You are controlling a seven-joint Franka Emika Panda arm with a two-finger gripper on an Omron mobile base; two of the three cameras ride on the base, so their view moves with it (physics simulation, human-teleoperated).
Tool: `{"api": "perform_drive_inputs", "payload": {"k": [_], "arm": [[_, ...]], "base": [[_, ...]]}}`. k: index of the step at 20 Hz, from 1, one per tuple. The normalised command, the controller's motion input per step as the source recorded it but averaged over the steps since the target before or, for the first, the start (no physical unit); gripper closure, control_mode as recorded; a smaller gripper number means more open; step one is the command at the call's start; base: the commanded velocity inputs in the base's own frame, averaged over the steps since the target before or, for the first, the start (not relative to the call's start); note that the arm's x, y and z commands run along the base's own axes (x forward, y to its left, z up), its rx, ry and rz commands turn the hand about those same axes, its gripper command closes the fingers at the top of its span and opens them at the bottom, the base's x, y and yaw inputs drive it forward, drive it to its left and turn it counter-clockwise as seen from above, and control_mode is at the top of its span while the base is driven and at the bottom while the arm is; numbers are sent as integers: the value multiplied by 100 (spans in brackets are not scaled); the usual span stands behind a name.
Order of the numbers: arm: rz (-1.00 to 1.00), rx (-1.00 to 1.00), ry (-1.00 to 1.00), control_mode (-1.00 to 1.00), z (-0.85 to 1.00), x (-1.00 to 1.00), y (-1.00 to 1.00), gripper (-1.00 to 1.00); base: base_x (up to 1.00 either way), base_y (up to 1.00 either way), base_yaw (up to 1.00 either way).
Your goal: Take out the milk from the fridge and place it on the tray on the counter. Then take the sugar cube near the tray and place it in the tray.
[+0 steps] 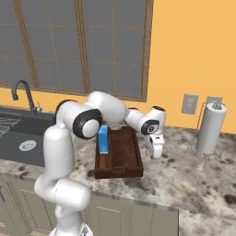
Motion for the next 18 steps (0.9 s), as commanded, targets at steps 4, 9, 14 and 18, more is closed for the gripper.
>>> {"api": "perform_drive_inputs", "payload": {"k": [4, 9, 14, 18], "arm": [[0, -3, -1, -100, -20, 23, -11, -100], [0, -1, 0, -100, -7, 10, 0, -100], [-2, 0, 0, -100, -1, 0, 0, -100], [-5, 0, 0, -100, -7, 0, 5, -100]], "base": [[0, 0, 0], [0, 0, 0], [0, 0, 0], [0, 0, 0]]}}
